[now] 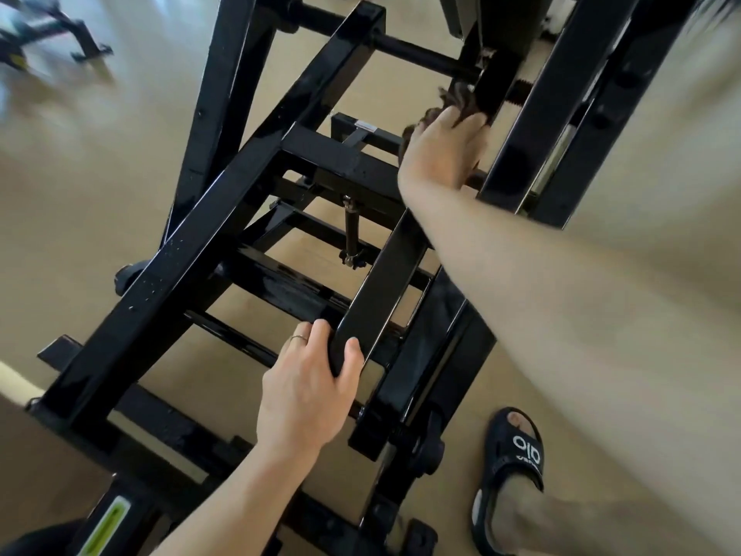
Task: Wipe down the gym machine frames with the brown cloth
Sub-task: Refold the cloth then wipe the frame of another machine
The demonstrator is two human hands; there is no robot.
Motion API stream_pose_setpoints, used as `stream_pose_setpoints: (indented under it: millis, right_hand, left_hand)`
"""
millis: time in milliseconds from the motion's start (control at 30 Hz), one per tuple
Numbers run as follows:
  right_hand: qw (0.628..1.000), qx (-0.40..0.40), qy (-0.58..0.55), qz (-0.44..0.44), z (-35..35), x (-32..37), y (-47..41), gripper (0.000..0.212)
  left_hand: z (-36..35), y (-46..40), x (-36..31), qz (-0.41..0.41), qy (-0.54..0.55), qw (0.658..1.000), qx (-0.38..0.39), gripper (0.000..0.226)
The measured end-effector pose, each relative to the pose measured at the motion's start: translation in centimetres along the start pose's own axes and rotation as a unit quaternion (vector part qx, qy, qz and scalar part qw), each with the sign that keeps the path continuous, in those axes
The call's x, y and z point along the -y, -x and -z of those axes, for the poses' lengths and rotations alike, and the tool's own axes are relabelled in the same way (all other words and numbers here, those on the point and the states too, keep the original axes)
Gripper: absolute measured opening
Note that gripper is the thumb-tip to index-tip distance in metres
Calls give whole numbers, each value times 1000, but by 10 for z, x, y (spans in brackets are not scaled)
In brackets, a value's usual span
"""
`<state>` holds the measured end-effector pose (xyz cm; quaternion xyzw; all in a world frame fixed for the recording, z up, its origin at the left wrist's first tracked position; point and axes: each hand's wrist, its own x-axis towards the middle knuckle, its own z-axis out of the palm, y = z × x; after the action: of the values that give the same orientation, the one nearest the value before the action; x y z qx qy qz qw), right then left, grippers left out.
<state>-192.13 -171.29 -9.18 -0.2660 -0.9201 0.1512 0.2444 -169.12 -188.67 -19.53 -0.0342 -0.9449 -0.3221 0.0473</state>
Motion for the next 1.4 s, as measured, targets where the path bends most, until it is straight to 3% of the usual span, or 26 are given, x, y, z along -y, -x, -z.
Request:
stream_pose_setpoints:
  millis: [200,400,700,900,1200,1400]
  right_hand:
    - [996,-39,-77,26,-3,-20,54,44]
    - [980,-32,-60,189,-6,-37,85,42]
    - [924,144,23,353,-24,44,41,70]
    - [909,197,47,364,-23,82,29,85]
    - [922,115,125,348,23,-32,36,79]
    - [889,142,154,406,-5,38,29,82]
  left_hand:
    - [-1,1,-2,10,9,1000,-2,36]
    - [-2,2,-2,2,-1,1000,-6,37]
    - [-5,1,0,0,-4,1000,-11,49]
    - [-3,0,1,2,-5,1000,-6,47]
    - [-2,3,-2,7,-3,1000,-11,48]
    - [-4,2,-1,5,-11,1000,-15,45]
